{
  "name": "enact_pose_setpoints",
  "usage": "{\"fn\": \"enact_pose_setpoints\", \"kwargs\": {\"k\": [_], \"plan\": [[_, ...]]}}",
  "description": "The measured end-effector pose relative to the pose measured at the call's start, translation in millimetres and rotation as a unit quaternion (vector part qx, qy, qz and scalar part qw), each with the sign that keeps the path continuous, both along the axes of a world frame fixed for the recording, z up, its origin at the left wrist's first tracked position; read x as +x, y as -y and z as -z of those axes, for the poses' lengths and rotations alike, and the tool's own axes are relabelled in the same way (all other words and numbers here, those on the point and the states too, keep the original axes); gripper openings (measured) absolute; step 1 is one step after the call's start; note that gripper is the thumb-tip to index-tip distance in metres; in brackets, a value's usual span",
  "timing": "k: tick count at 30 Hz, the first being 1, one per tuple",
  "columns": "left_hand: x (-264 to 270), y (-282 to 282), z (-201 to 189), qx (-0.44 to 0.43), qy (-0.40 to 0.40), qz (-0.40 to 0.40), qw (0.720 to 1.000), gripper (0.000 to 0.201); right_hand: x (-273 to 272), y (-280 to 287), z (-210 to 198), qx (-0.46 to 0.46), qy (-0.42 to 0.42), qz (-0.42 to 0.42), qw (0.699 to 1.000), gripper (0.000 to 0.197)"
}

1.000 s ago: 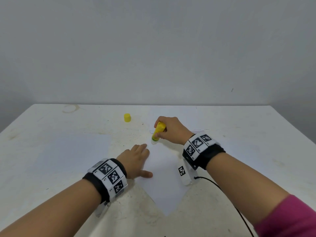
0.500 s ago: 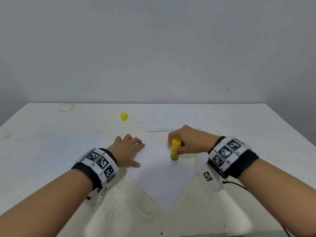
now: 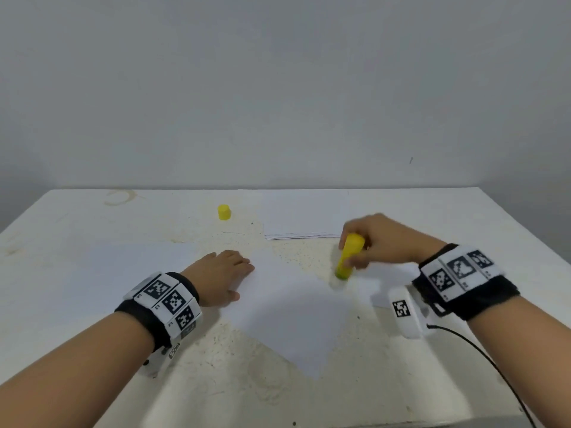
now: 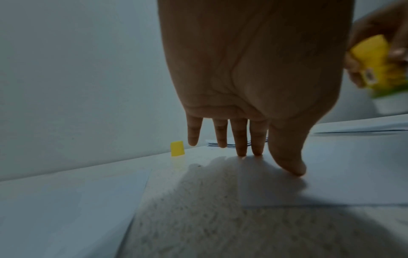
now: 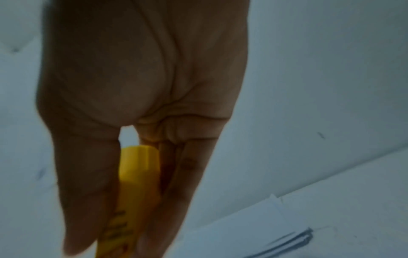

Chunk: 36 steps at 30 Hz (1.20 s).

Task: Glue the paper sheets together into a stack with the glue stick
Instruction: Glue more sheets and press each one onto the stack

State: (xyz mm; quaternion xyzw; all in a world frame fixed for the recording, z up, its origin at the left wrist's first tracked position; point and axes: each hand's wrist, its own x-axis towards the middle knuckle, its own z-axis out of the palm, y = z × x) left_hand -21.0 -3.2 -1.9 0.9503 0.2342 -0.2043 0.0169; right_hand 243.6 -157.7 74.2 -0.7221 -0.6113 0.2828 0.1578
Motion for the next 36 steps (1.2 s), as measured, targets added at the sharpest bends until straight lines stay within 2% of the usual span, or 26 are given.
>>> {"fn": "enact_pose_setpoints", "kwargs": {"k": [1,2,5,7,8,9,12,14,15,18,21,25,30,32,36], "plan": [[-1.3,-0.1,0.0,0.003,0.011,-0.003,1.000,0.064,3.2,-4.3,-1.9,0.043,-0.090,0.054,0.994,0.019],[-2.2,0.8,0.1,0.005,0.016,-0.009,1.000,0.065,3.6,-9.3,-1.6,0.079,-0.198,0.102,0.972,0.018],[-4.6,4.3,4.7,0.002,0.009,-0.041,0.999,0.072,-8.1,-32.8,11.3,0.105,-0.469,0.198,0.854,0.012],[-6.3,5.8,9.0,-0.022,-0.005,-0.064,0.998,0.076,-19.4,-53.7,25.9,0.070,-0.573,0.234,0.782,0.013],[-6.6,6.3,10.3,-0.039,-0.015,-0.073,0.996,0.079,-25.5,-64.3,33.3,0.047,-0.593,0.237,0.768,0.017],[-6.2,6.6,11.7,-0.057,-0.026,-0.080,0.995,0.081,-32.7,-75.2,39.8,0.027,-0.589,0.231,0.774,0.019],[-3.9,5.9,16.6,-0.106,-0.048,-0.095,0.989,0.083,-57.1,-112.7,56.3,0.024,-0.491,0.208,0.846,0.013],[-1.7,5.1,19.1,-0.122,-0.054,-0.105,0.986,0.084,-73.3,-140.7,63.0,0.052,-0.368,0.197,0.907,0.008],[-0.5,5.0,19.4,-0.127,-0.055,-0.110,0.984,0.084,-80.3,-153.4,65.1,0.068,-0.294,0.190,0.934,0.013],[0.9,5.6,18.3,-0.141,-0.048,-0.122,0.981,0.086,-98.0,-180.7,66.9,0.091,-0.128,0.162,0.974,0.033],[0.0,4.9,17.8,-0.151,-0.036,-0.126,0.980,0.087,-108.7,-195.8,70.1,0.088,-0.046,0.133,0.986,0.036],[-0.7,5.1,17.0,-0.150,-0.036,-0.127,0.980,0.089,-111.7,-202.9,74.6,0.070,-0.022,0.133,0.988,0.036],[-1.7,2.5,15.2,-0.152,-0.028,-0.123,0.980,0.090,-114.9,-194.6,71.7,0.050,0.039,0.118,0.991,0.050],[-2.6,0.2,12.7,-0.152,-0.030,-0.120,0.981,0.089,-114.4,-185.0,67.0,0.051,0.028,0.119,0.991,0.056],[-4.3,-6.1,10.9,-0.155,-0.025,-0.116,0.981,0.087,-92.7,-141.0,45.0,0.090,-0.030,0.104,0.990,0.048]]}}
